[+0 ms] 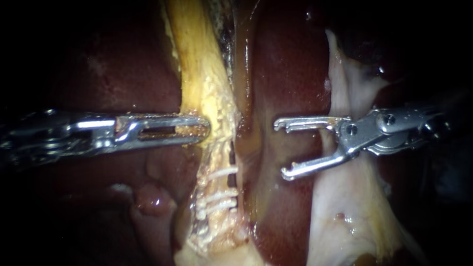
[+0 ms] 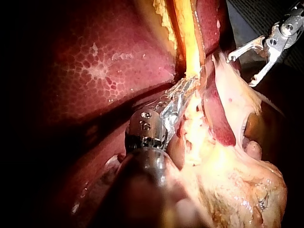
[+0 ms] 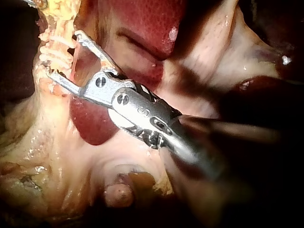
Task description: Going back third clip left tube
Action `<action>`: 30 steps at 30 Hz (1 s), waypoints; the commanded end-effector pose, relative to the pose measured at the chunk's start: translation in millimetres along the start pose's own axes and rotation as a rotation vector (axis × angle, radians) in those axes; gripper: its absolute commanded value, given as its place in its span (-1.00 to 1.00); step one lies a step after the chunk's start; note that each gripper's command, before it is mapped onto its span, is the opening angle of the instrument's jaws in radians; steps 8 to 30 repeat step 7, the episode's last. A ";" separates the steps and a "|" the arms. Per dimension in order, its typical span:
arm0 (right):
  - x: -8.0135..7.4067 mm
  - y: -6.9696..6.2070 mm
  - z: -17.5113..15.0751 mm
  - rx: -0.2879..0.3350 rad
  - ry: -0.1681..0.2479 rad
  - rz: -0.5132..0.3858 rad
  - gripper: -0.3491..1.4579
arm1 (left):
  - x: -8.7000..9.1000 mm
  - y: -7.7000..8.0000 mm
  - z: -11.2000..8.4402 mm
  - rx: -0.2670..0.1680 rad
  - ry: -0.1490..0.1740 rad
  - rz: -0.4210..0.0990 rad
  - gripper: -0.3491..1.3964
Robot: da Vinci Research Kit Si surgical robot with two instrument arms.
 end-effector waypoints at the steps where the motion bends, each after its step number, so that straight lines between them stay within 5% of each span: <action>1: 0.1 0.1 0.0 0.000 0.000 0.000 0.05 | 0.0 -0.1 0.0 0.000 0.000 -0.001 -1.00; 30: 0.2 0.1 0.0 -0.001 0.000 0.001 0.05 | 0.0 -0.1 0.0 0.002 0.002 -0.001 -1.00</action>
